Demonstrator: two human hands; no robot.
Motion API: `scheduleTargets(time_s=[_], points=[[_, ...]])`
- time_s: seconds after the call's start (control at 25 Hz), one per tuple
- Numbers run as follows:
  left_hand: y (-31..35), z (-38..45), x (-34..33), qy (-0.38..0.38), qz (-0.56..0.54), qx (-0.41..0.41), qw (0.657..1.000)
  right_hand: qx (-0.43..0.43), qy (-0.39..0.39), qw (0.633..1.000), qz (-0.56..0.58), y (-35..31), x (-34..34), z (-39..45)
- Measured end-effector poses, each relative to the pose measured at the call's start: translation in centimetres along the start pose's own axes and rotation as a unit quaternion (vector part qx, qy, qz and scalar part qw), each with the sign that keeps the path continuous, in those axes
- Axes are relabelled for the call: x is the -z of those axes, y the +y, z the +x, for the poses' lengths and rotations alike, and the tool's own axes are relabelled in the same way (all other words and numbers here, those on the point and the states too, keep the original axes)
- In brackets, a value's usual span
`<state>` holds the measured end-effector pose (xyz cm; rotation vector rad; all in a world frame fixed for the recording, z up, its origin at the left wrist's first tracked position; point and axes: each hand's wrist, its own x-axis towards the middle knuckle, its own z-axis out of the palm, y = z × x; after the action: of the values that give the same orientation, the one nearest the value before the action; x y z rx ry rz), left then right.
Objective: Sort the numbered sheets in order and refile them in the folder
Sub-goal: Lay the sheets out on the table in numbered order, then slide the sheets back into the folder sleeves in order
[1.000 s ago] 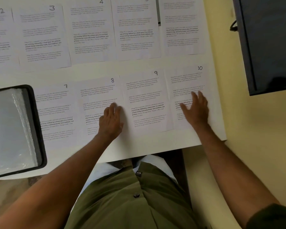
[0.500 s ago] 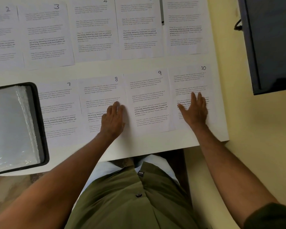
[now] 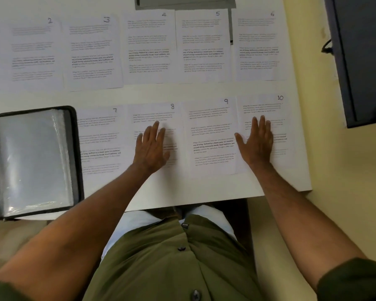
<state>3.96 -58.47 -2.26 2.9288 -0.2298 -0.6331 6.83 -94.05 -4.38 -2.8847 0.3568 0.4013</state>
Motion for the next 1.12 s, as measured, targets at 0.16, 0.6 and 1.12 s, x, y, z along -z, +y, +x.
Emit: scheduleTargets(time_s=[0.16,0.6,1.12], points=[[-6.1,-1.5,3.4,0.028,0.007,0.03,0.999,0.05,-0.005,0.999,-0.01,-7.0,0.6,0.3],[-31.0,-5.4,9.2,0.05,-0.003,0.084,0.995,0.128,0.038,0.991,-0.02,-33.1,-1.6,-2.2],[-51.5,-10.4,12.4,0.057,-0.008,0.184,0.981,0.243,0.027,0.97,0.009,-56.2,-4.4,-4.8]])
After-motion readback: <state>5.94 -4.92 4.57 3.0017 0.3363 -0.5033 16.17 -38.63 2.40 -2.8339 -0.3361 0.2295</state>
